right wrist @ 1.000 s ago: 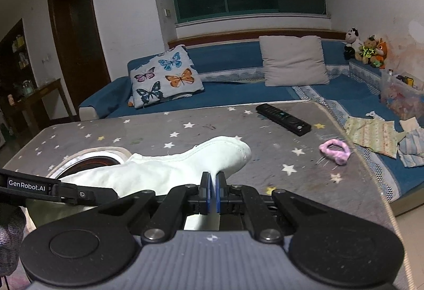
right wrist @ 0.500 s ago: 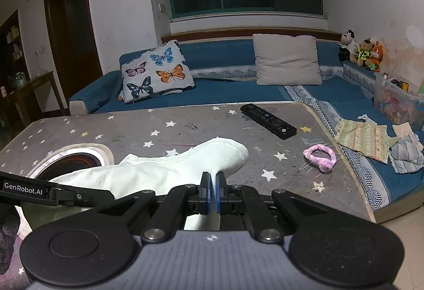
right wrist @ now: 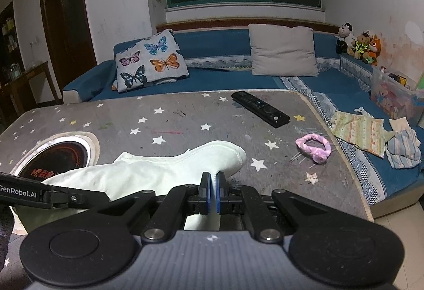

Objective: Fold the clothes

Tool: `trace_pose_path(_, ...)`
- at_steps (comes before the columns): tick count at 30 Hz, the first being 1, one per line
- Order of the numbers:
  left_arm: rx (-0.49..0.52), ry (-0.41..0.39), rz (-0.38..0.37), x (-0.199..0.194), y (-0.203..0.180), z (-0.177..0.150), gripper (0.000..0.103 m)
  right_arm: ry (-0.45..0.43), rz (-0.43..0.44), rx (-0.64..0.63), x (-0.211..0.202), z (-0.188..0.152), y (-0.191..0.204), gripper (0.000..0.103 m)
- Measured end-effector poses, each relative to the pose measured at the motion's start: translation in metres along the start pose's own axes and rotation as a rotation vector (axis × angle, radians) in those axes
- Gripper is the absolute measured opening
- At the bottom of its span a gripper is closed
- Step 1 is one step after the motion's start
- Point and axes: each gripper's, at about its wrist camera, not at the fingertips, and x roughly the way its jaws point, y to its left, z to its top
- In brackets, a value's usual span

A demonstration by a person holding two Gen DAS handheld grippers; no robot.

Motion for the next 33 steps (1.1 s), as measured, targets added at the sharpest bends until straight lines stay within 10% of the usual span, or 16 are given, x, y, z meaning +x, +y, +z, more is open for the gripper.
trace_pose_path(11,-0.01,0.051,0.037,0.013,0.009,-0.011,0.021,0.061,-0.011,-0.003,0.015,-0.013,-0.004,0.004)
trace_pose_path(22,0.046,0.013,0.109,0.006,0.013,-0.014,0.057,0.058,-0.045,0.026,0.015,-0.015,-0.015,0.01)
trace_pose_path(33,0.089,-0.024,0.181,0.004,0.022,-0.008,0.068,0.065,0.064,0.015,0.033,-0.01,0.01,0.019)
